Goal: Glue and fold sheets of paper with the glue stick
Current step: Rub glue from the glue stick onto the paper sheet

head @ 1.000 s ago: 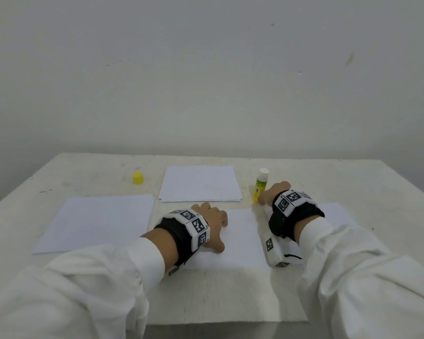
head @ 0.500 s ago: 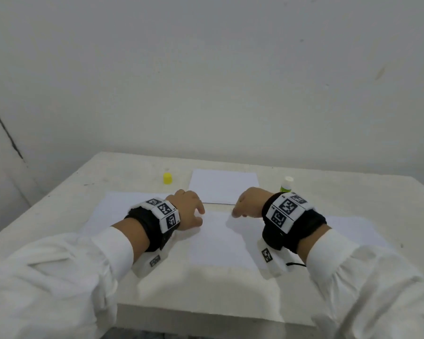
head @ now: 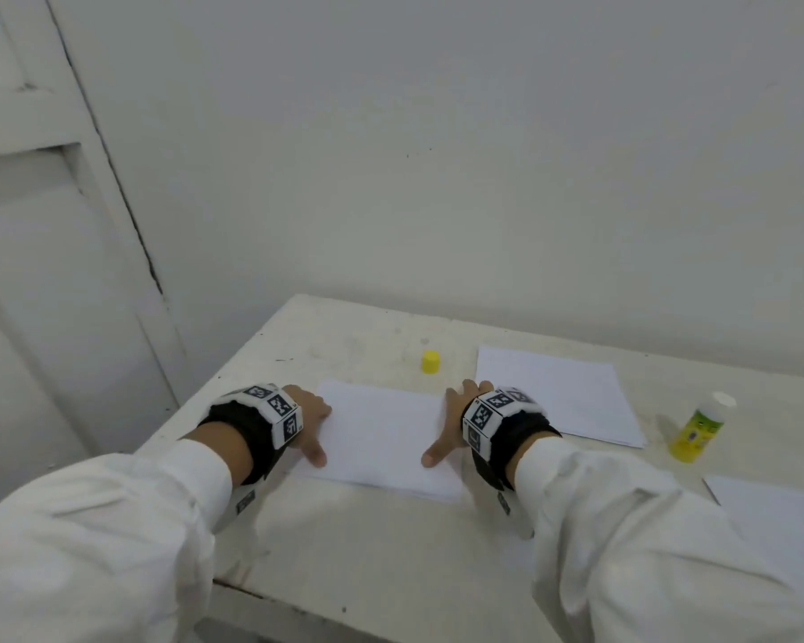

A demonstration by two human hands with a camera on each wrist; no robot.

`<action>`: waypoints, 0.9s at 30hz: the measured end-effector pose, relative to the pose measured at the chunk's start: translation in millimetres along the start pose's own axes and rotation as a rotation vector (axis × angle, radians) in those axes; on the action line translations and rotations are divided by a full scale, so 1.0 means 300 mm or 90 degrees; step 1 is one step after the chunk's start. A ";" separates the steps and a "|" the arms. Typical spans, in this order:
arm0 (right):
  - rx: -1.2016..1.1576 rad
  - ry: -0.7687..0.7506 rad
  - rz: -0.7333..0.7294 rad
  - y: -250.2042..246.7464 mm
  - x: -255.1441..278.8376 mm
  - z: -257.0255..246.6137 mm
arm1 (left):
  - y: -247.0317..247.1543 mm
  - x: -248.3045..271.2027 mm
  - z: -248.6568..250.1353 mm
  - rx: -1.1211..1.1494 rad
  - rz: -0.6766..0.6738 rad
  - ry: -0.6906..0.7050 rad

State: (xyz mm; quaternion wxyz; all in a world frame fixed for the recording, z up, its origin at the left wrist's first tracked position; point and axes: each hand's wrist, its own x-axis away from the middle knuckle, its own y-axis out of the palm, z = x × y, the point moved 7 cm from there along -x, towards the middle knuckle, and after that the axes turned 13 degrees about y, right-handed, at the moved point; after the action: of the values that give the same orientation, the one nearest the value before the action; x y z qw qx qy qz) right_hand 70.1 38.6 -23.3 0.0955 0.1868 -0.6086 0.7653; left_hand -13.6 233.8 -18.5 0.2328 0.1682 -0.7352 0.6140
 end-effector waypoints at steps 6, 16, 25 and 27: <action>0.024 0.011 -0.030 0.009 0.012 -0.005 | 0.002 -0.023 -0.001 -0.001 -0.005 0.016; -0.180 -0.065 -0.063 -0.022 0.096 -0.055 | 0.015 -0.035 -0.022 0.030 0.023 0.010; -0.532 0.032 -0.135 0.049 0.171 -0.017 | 0.028 -0.024 -0.063 0.172 0.113 -0.045; -0.567 0.028 -0.141 0.060 0.188 -0.020 | 0.030 -0.018 -0.085 0.203 0.154 -0.060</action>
State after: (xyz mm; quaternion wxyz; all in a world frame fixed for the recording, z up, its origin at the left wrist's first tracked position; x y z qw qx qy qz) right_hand 10.9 35.5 -18.0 0.2603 0.1750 -0.8526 0.4179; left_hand -10.6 260.3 -25.4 0.0934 0.1422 -0.6533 0.7377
